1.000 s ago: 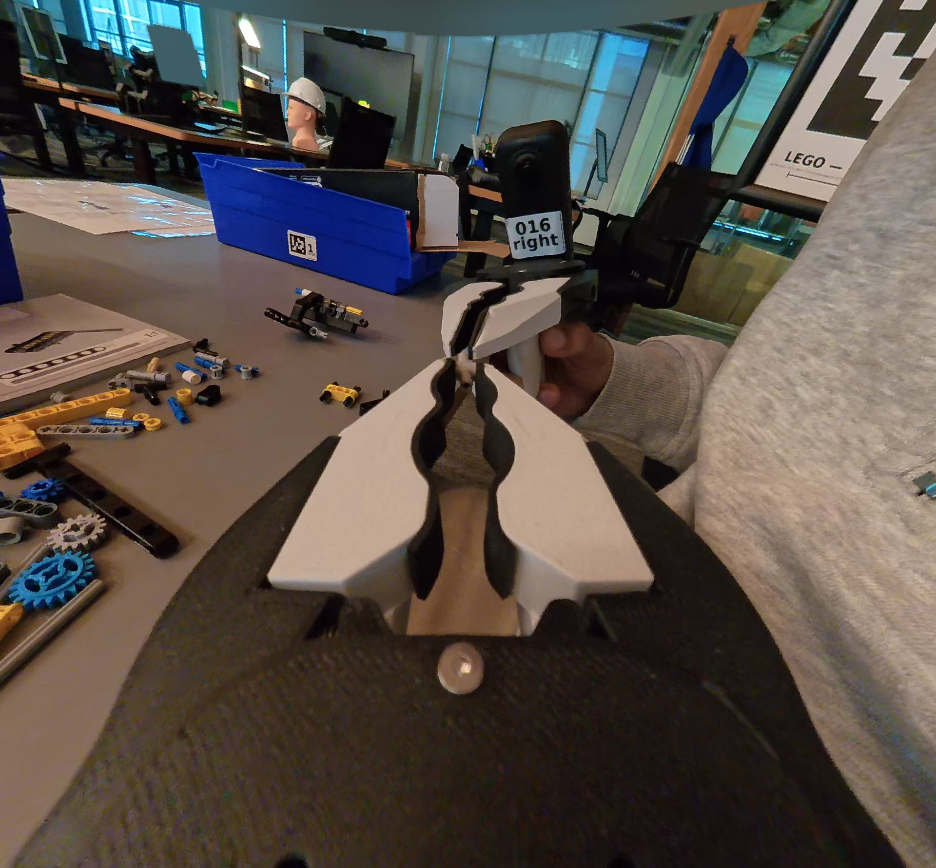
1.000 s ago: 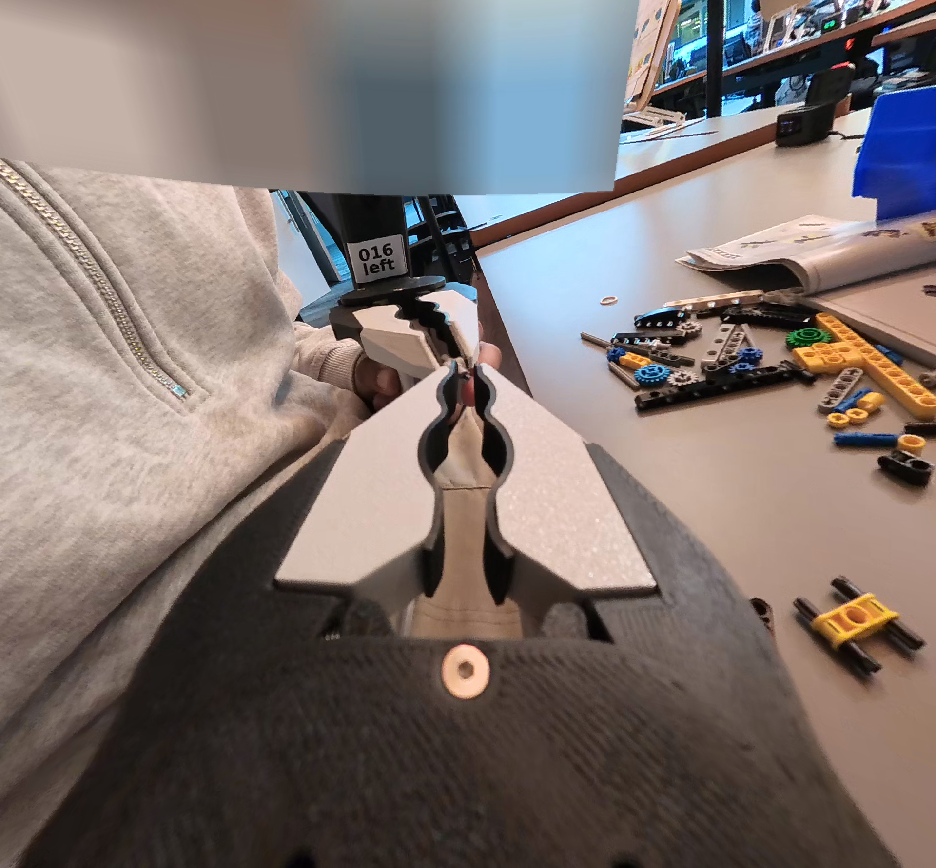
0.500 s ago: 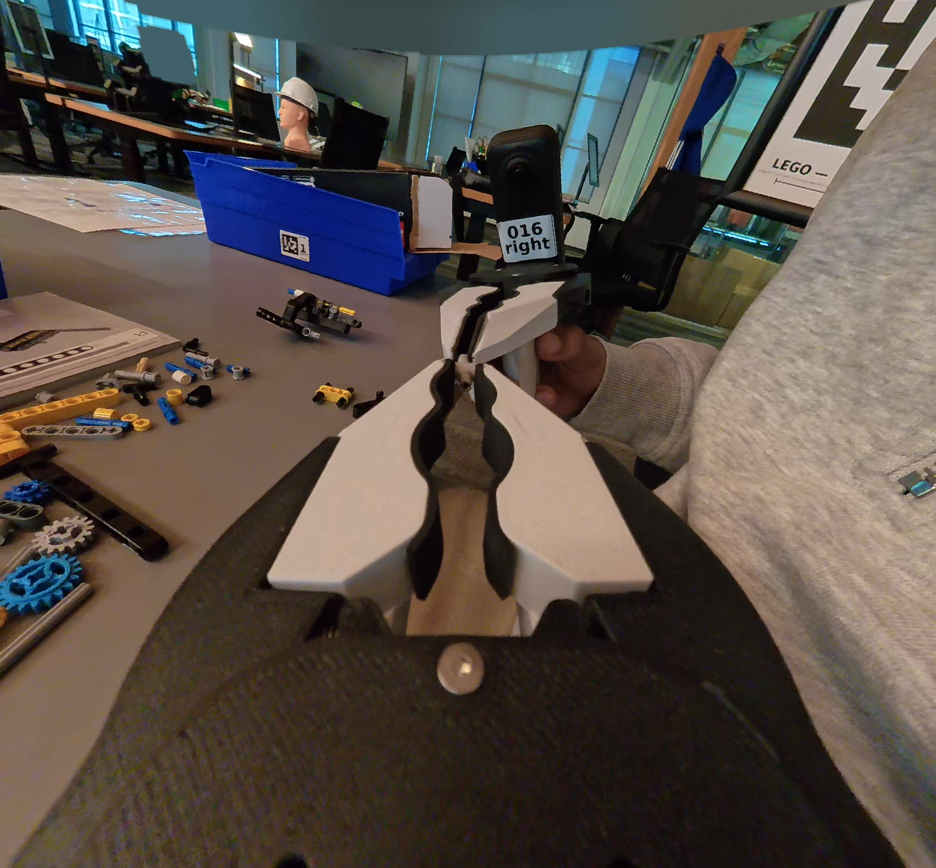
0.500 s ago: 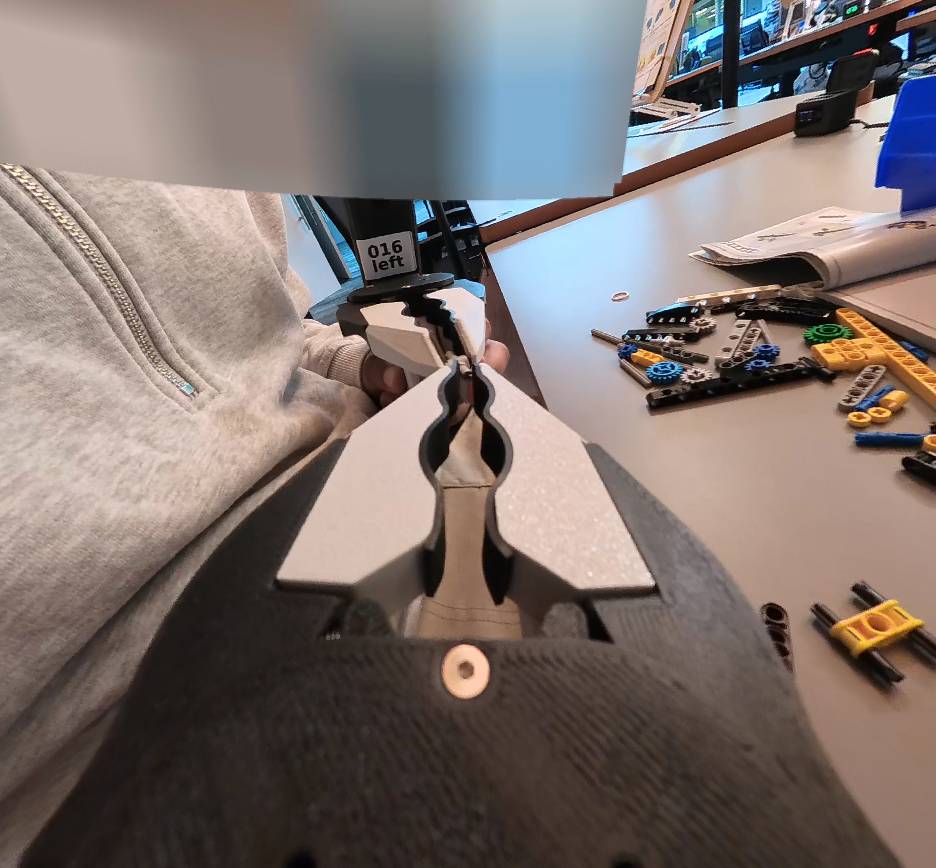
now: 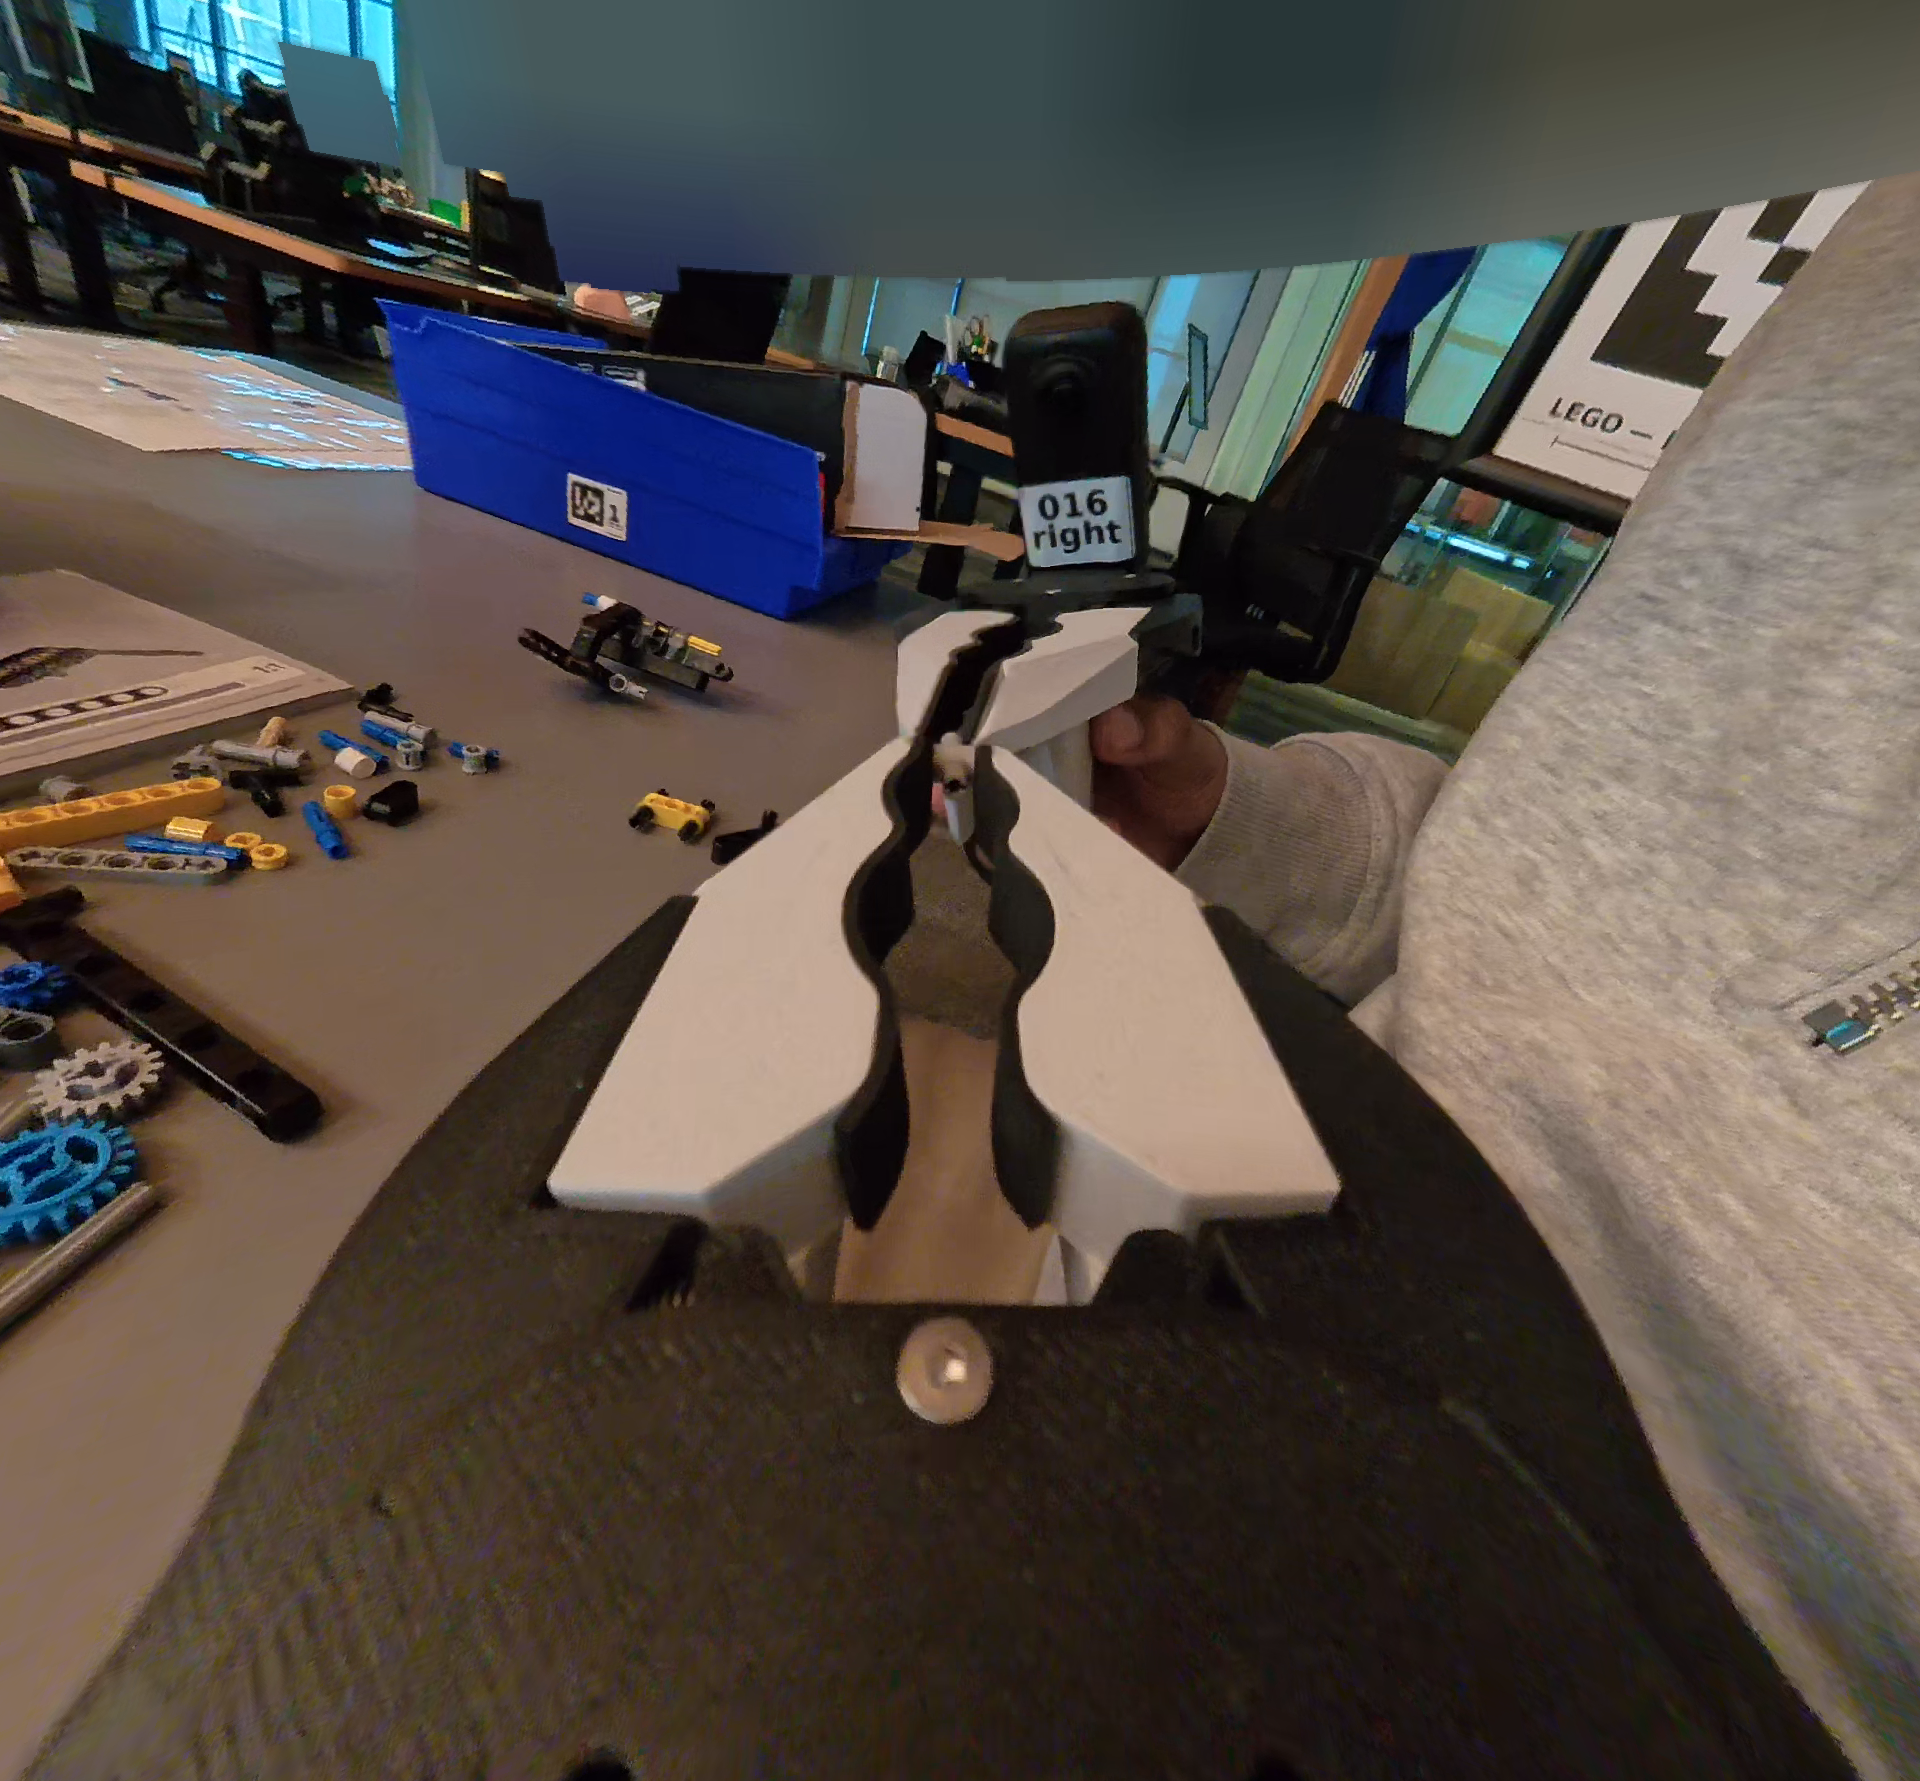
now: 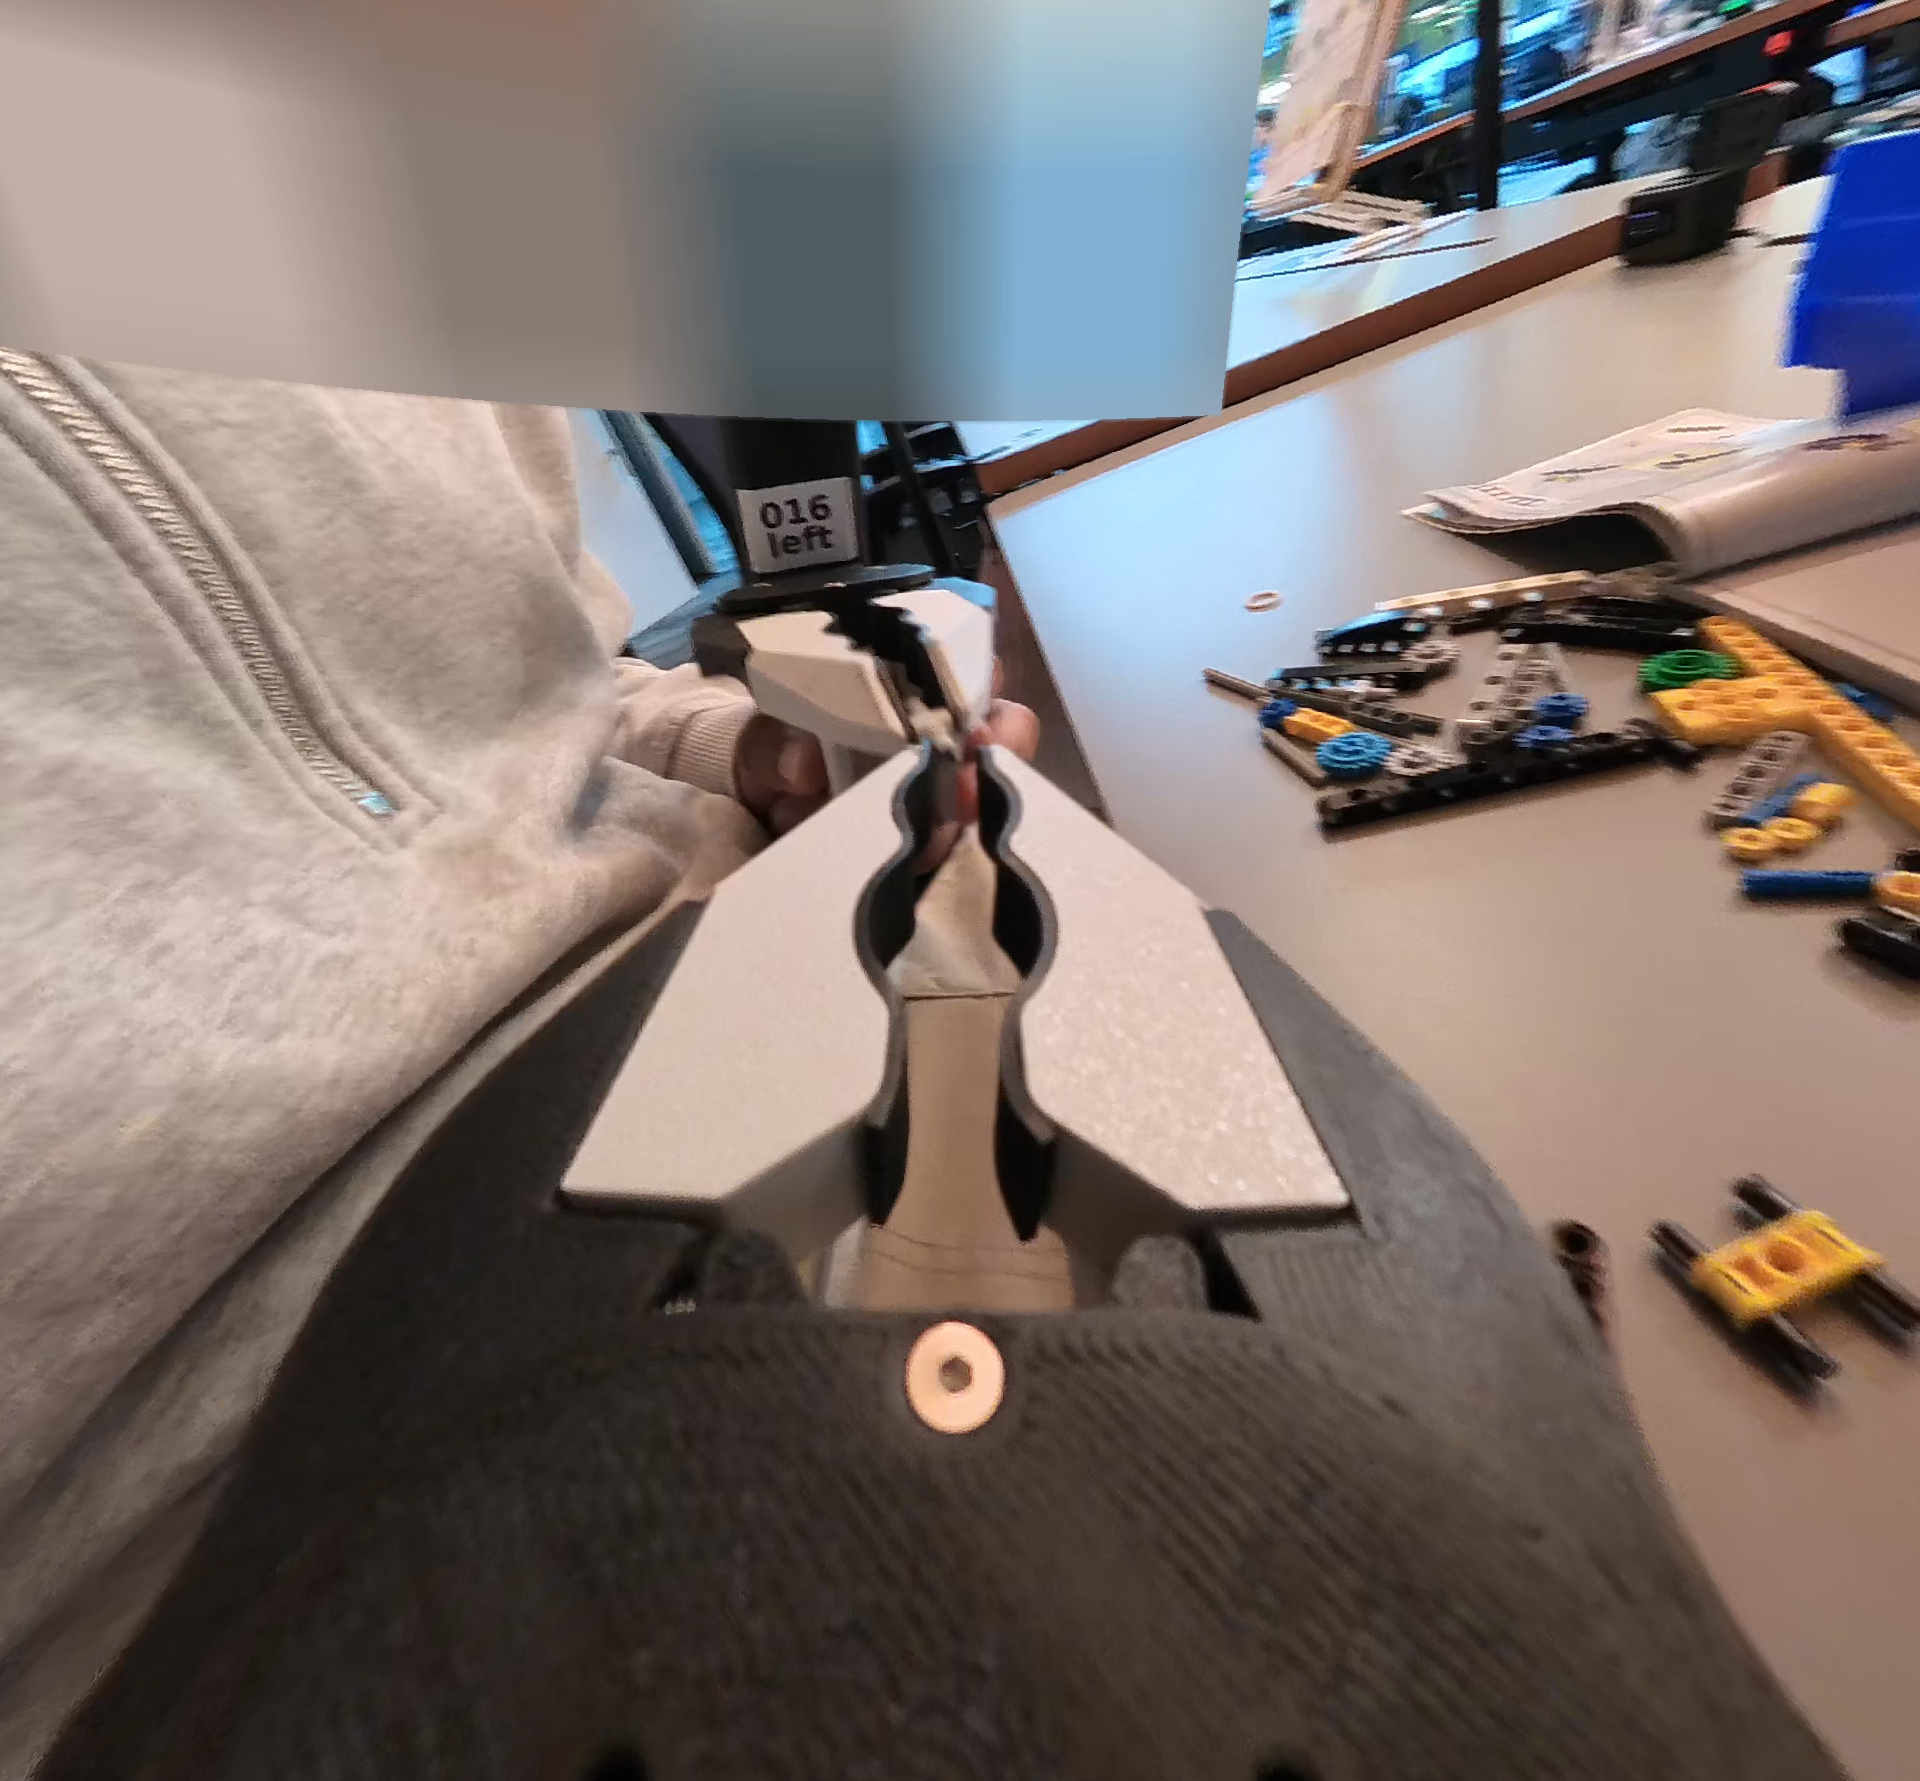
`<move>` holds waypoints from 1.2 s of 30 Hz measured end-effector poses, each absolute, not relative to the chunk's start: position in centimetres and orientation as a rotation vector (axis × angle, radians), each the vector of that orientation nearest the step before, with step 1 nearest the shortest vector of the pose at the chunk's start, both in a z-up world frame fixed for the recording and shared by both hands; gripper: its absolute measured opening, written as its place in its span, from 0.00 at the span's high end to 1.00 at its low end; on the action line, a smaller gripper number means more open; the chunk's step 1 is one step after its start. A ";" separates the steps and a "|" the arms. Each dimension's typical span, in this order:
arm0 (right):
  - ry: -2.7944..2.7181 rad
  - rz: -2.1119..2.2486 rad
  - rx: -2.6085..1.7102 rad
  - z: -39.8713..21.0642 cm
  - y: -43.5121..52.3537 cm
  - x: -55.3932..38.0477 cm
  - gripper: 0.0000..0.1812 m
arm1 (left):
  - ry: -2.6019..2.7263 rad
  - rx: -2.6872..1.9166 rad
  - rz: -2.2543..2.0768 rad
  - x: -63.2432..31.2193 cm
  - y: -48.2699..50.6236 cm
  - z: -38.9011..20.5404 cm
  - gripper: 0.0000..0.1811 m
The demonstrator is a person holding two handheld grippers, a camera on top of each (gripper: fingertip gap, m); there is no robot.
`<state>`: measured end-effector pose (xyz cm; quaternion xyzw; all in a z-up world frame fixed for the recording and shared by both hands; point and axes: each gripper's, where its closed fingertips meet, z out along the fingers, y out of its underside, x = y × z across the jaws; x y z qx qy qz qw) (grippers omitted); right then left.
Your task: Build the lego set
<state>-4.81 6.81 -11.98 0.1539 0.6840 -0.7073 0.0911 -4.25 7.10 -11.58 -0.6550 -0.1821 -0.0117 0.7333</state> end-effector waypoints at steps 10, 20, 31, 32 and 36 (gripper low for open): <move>2.029 -2.124 0.484 -11.8 7.1 -5.2 0.95 | -0.508 -1.306 -0.132 -5.6 5.8 -10.7 0.98; 2.024 -2.123 0.497 -11.8 7.2 -5.3 0.95 | -0.500 -1.304 -0.107 -5.7 5.8 -10.6 0.97; 2.117 -2.396 0.590 -10.0 9.6 -7.7 0.98 | -0.517 -1.295 -0.147 -6.1 5.5 -10.8 0.97; 2.088 -2.399 0.605 -9.9 9.8 -7.9 0.98 | -0.522 -1.294 -0.153 -6.1 5.5 -10.9 0.97; 2.039 -2.423 0.661 -9.7 10.4 -8.4 0.96 | -0.534 -1.280 -0.186 -6.3 5.3 -10.9 0.97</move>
